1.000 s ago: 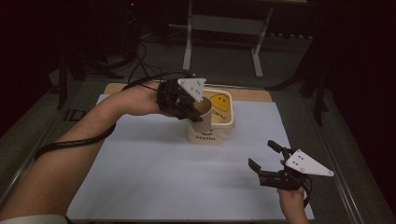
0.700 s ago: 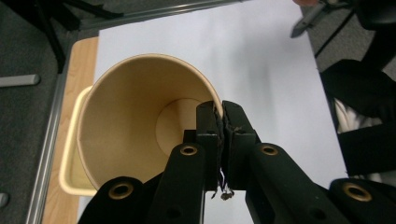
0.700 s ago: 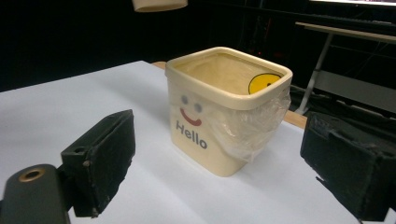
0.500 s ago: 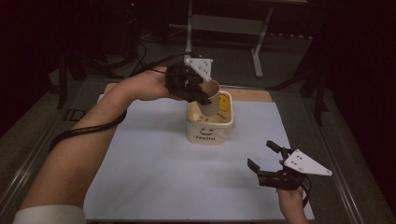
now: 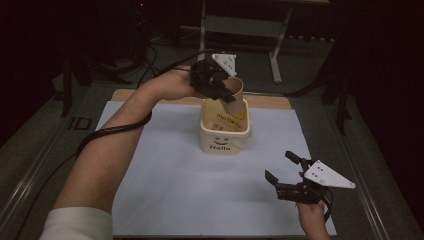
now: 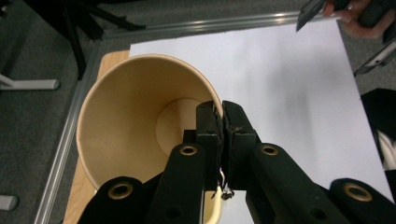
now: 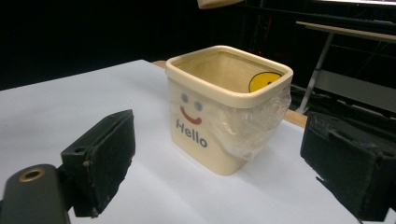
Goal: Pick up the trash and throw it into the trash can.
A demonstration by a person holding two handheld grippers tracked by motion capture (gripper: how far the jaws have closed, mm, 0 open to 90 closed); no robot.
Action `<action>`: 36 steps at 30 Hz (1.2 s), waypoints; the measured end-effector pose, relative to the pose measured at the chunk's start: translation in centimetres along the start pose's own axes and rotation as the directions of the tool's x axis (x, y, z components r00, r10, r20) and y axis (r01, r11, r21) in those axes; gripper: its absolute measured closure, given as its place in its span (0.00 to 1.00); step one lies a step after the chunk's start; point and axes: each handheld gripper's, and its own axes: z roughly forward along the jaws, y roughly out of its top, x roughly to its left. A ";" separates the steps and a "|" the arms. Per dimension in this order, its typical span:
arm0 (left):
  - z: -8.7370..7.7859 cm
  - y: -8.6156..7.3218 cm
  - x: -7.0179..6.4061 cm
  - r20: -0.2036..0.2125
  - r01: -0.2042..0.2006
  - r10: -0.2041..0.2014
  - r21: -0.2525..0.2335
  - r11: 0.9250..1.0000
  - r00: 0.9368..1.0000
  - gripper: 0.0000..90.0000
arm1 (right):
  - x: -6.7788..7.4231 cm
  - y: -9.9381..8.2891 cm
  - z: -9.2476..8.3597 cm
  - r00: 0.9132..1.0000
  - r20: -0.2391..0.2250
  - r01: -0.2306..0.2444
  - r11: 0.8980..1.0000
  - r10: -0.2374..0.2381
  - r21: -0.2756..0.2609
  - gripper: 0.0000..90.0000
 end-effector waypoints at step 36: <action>2.7 -1.6 2.6 -0.108 0.187 -0.180 0.054 0.981 0.978 0.52 | 0.0 0.0 0.0 1.000 -0.001 0.000 1.000 0.000 0.002 0.11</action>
